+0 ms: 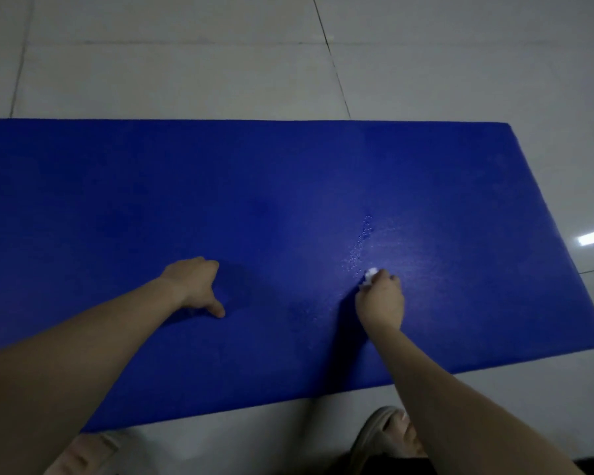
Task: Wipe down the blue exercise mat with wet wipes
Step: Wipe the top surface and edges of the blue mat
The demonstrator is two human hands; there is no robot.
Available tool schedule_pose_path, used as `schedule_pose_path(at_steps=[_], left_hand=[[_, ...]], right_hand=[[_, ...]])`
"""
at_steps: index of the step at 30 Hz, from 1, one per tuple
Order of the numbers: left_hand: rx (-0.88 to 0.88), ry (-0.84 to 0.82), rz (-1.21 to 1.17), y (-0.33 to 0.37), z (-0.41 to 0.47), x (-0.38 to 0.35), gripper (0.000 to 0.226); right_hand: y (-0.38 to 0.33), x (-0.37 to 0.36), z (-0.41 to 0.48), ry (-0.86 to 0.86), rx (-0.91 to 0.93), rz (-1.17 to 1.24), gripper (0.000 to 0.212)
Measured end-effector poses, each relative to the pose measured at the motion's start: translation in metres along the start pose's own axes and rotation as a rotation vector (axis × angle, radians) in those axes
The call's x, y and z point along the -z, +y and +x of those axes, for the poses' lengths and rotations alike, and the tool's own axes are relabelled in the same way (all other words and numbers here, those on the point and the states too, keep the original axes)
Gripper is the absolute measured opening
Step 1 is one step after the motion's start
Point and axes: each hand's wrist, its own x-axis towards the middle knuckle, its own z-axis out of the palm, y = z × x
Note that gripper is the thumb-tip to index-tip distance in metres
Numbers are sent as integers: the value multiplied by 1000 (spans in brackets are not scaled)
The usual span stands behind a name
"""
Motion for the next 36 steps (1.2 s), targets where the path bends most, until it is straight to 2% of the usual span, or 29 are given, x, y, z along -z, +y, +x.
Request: schedule_pose_path(at_steps=[7, 11, 13, 18, 23, 25, 33, 36], left_hand=[[34, -49, -81, 5, 7, -5, 89], [50, -61, -101, 7, 9, -9, 97], [50, -66, -110, 7, 9, -9, 97], [56, -70, -110, 6, 12, -8, 98], [62, -85, -79, 7, 14, -6, 104], [65, -83, -72, 8, 16, -6, 107], [66, -96, -33, 11, 18, -4, 100], [62, -96, -26, 11, 18, -4, 98]], right_hand=[[-76, -52, -68, -137, 432, -3, 25], [-82, -59, -65, -223, 462, -81, 22], [-72, -53, -46, -210, 435, -109, 18], [-23, -20, 8, -72, 190, -39, 16], [24, 19, 51, 84, -155, 87, 22], [24, 19, 56, 103, -163, 52, 23], [-55, -29, 1, 7, 177, 42, 20], [-75, -46, -20, -89, 366, 27, 21]])
